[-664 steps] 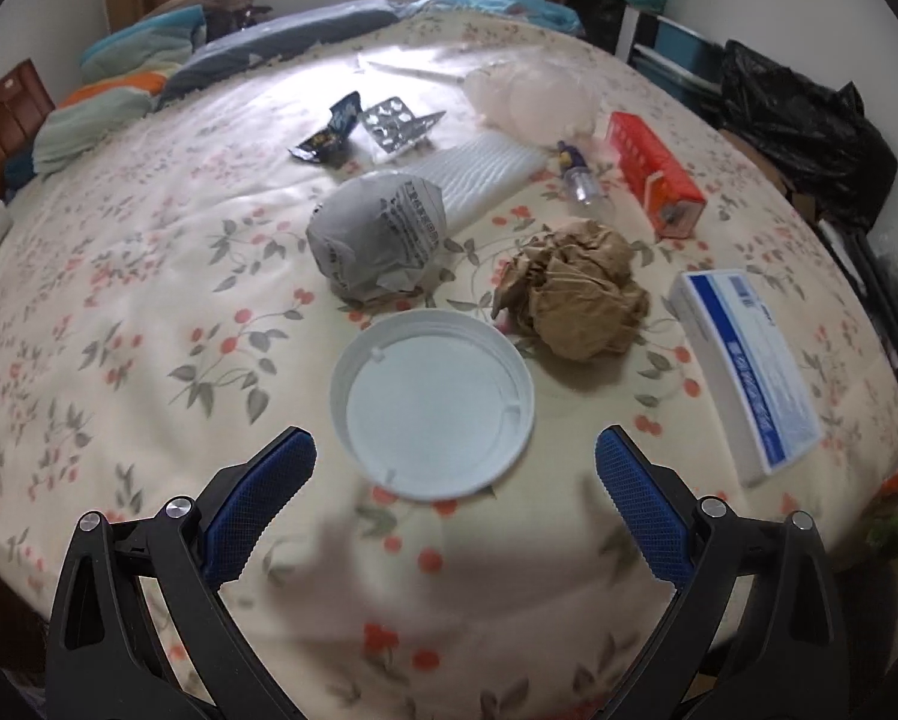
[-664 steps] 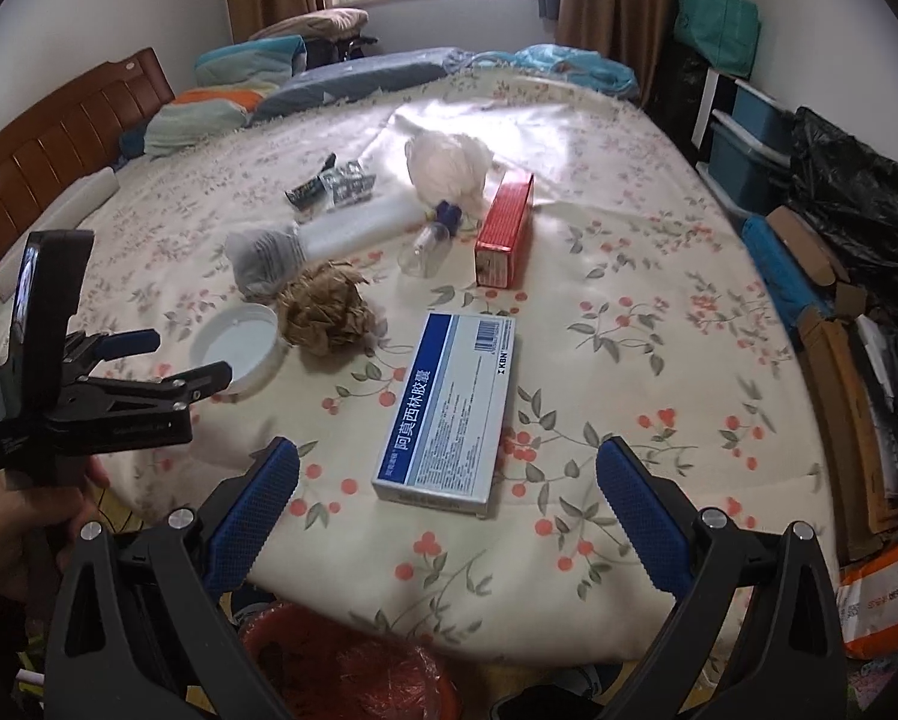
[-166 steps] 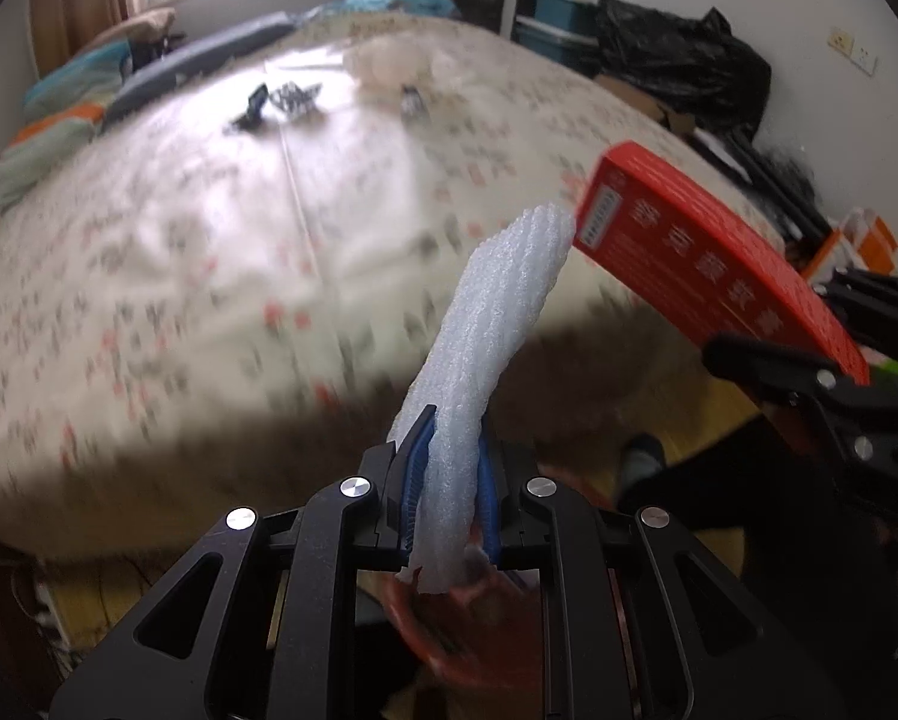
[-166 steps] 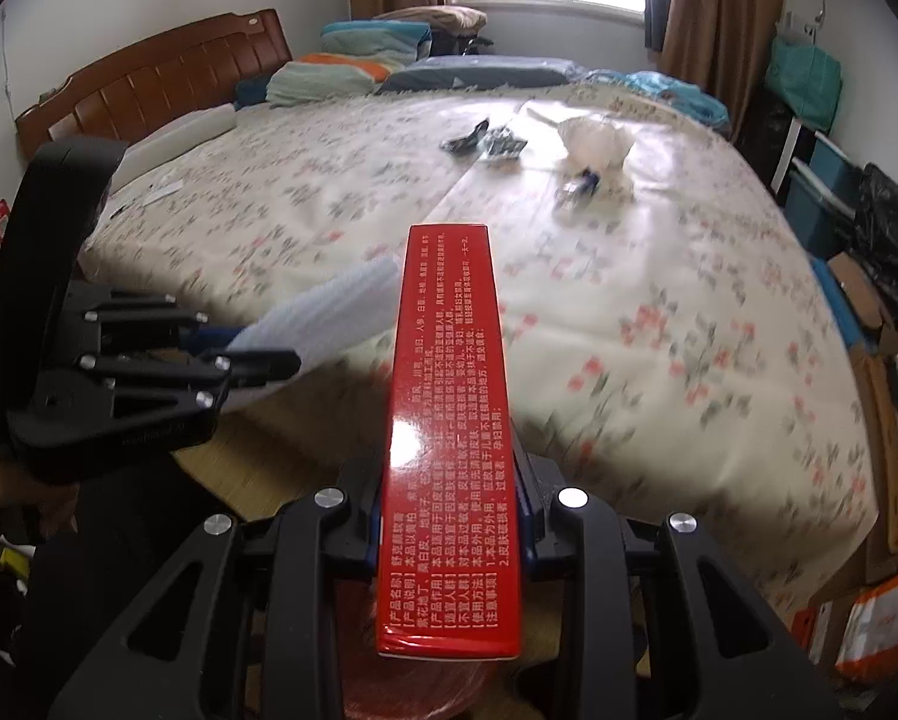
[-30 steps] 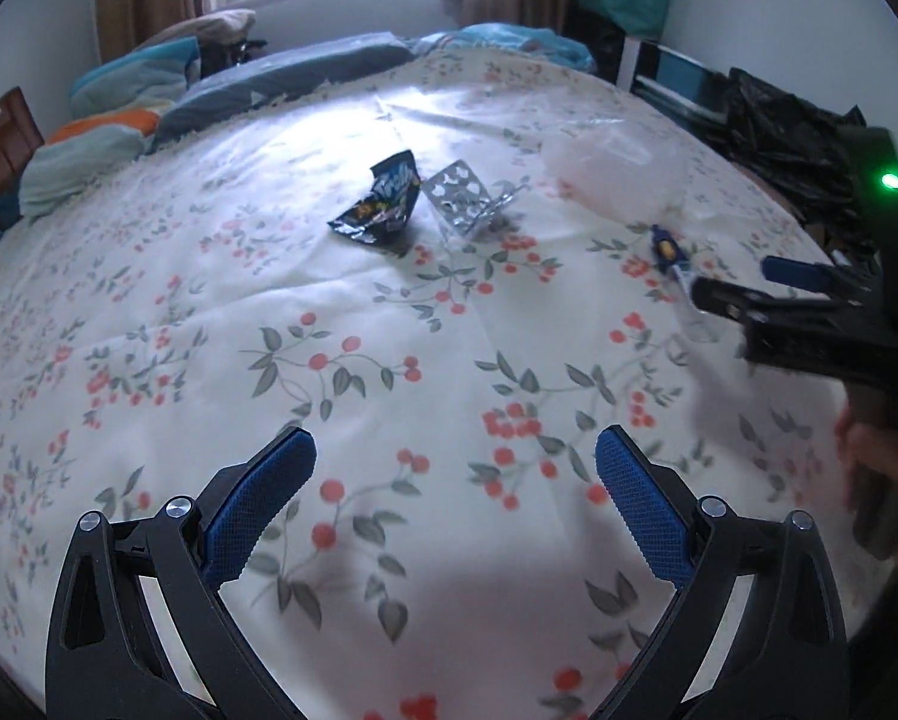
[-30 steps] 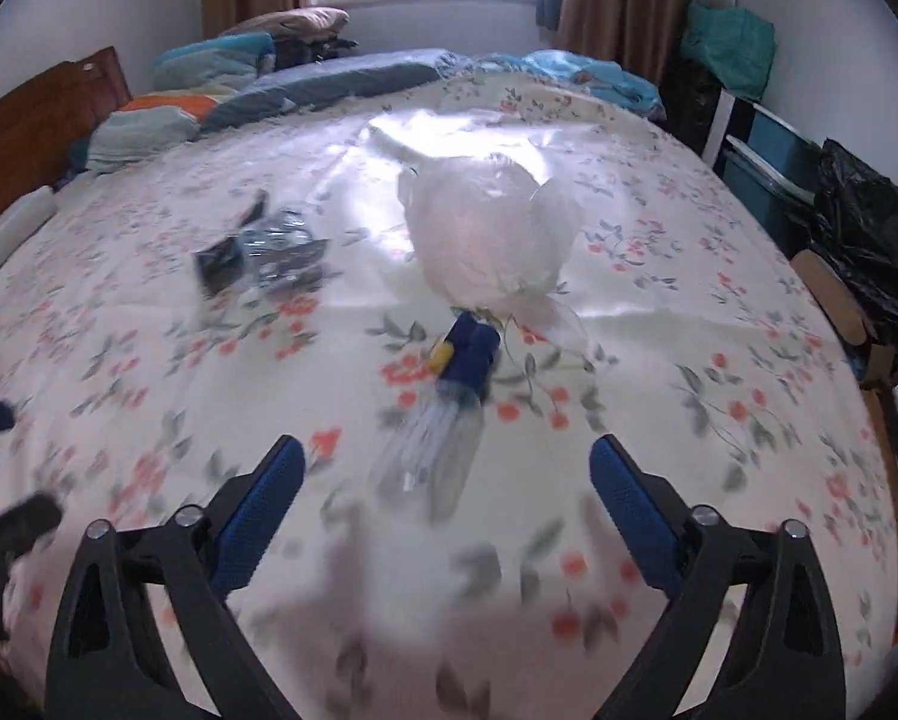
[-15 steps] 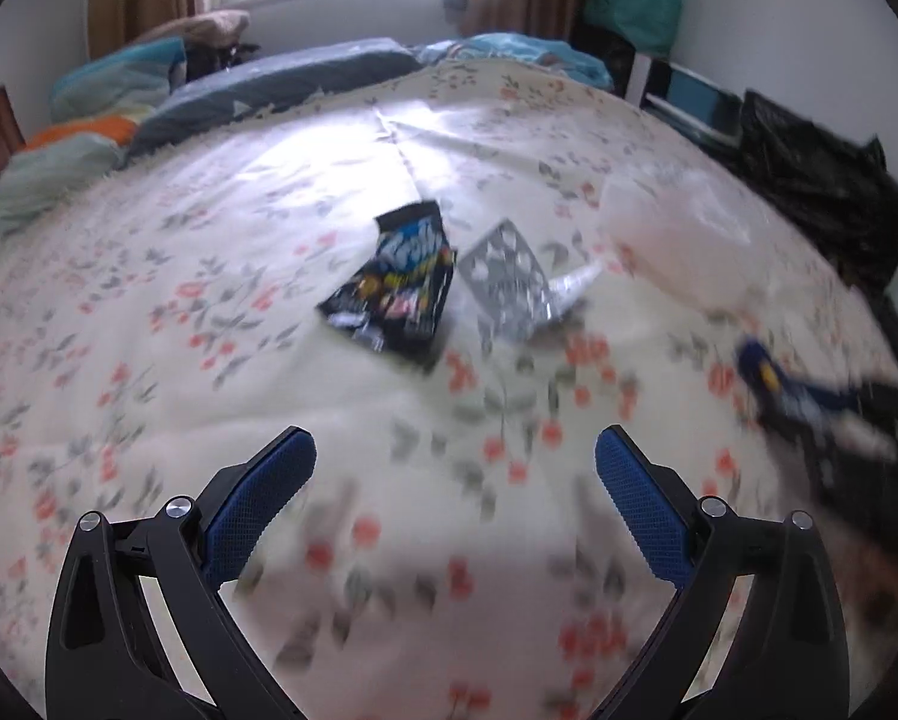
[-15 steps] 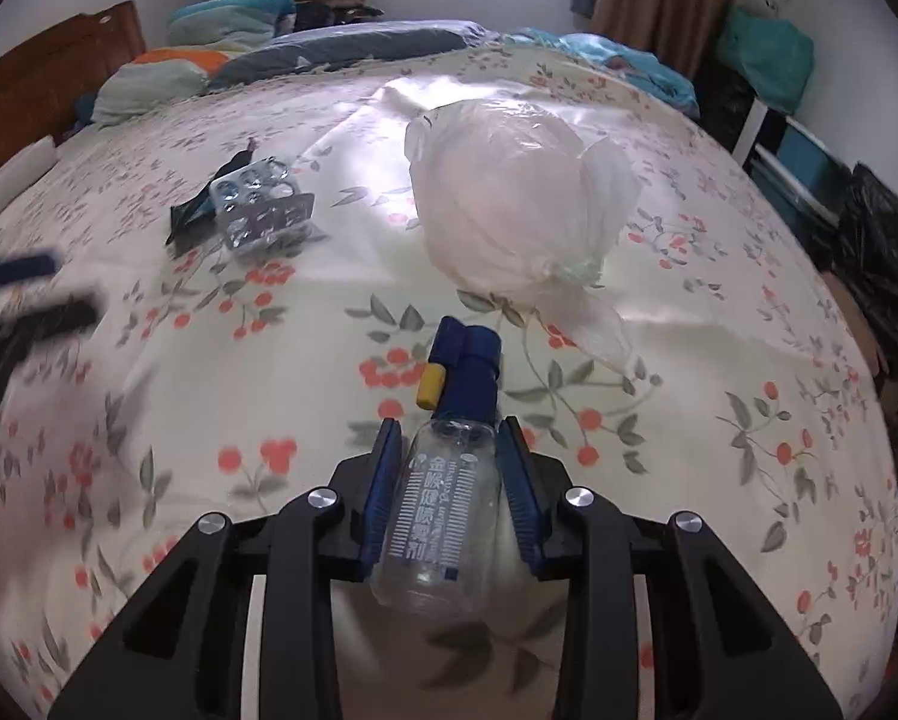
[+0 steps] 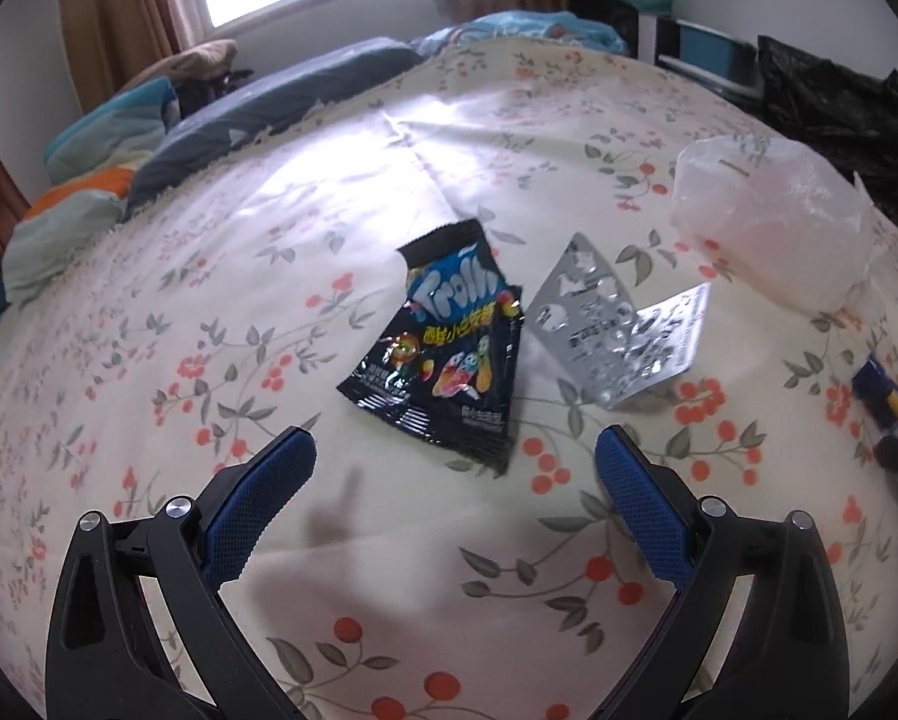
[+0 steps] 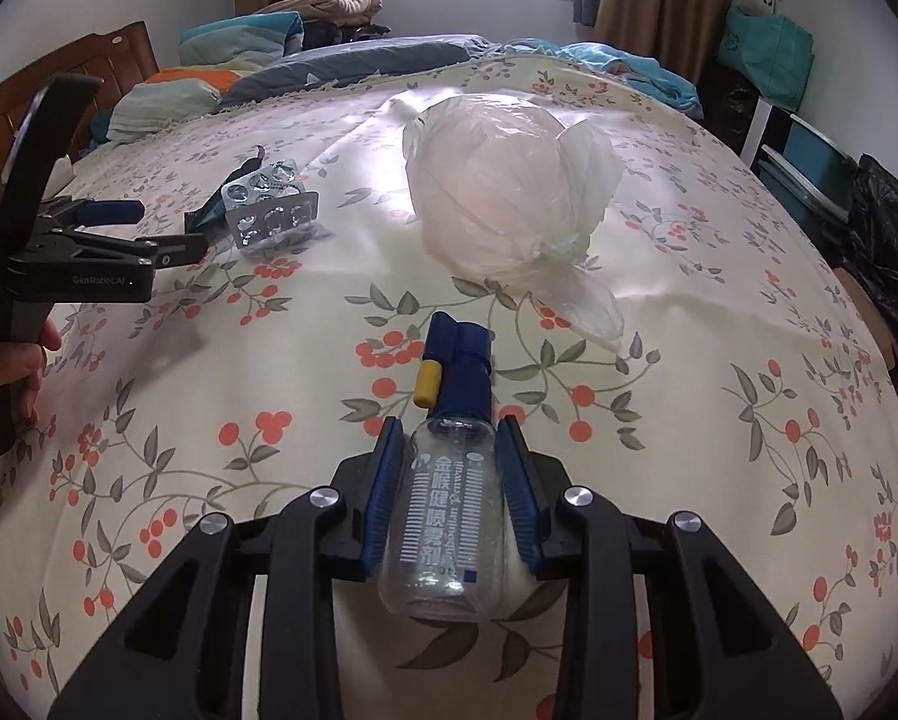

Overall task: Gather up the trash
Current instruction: 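Grasp the clear spray bottle with the right gripper while the left grasps the black candy wrapper, then carry the candy wrapper and spray bottle down over the red bin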

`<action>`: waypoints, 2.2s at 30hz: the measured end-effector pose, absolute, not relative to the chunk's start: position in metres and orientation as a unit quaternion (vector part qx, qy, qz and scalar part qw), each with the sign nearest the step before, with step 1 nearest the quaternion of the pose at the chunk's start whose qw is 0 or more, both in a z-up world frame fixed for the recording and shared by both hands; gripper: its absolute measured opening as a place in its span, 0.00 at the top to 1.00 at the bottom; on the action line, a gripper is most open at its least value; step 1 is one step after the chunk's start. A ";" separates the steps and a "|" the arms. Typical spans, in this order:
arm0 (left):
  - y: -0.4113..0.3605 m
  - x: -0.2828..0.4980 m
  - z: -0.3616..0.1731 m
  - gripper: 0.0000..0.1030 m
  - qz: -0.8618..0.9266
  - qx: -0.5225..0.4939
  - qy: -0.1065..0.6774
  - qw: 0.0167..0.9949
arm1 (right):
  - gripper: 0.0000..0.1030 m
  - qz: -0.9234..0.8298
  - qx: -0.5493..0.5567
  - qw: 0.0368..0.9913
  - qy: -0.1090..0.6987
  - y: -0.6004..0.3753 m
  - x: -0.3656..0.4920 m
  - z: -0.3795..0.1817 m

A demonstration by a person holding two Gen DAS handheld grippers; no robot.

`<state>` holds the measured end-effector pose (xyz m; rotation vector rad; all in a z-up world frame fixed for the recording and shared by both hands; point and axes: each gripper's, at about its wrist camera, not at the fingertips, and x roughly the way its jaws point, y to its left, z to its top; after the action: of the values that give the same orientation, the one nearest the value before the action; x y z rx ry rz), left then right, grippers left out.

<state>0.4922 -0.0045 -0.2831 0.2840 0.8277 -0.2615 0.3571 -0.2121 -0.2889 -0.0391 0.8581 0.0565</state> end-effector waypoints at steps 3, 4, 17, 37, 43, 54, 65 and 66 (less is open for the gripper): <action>-0.005 0.501 -0.285 0.07 -0.125 0.134 0.400 0.898 | 0.68 0.029 -0.017 0.909 0.415 -0.212 0.357 -0.289; -0.007 0.505 -0.285 0.09 -0.122 0.136 0.399 0.899 | 0.68 0.029 -0.017 0.909 0.414 -0.213 0.357 -0.289; -0.025 0.536 -0.288 0.49 -0.148 0.131 0.404 0.893 | 0.68 0.030 -0.017 0.911 0.412 -0.211 0.356 -0.289; -0.018 0.454 -0.256 0.88 -0.138 0.111 0.392 0.903 | 0.70 0.032 -0.011 0.906 0.423 -0.214 0.361 -0.283; -0.003 0.404 -0.241 0.88 -0.143 0.078 0.405 0.900 | 0.70 0.034 -0.010 0.904 0.427 -0.216 0.334 -0.266; 0.009 0.296 -0.228 0.88 -0.150 0.050 0.413 0.897 | 0.70 0.042 -0.010 0.906 0.421 -0.215 0.241 -0.234; 0.005 0.185 -0.215 0.88 -0.170 0.043 0.425 0.888 | 0.70 0.074 -0.017 0.912 0.403 -0.195 0.131 -0.204; 0.005 0.178 -0.215 0.88 -0.171 0.043 0.427 0.887 | 0.70 0.078 -0.018 0.911 0.404 -0.193 0.124 -0.203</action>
<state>0.1776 0.0052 -0.2150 0.0896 0.8872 -0.3560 0.1245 -0.1933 -0.2033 -0.0369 0.8326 0.1602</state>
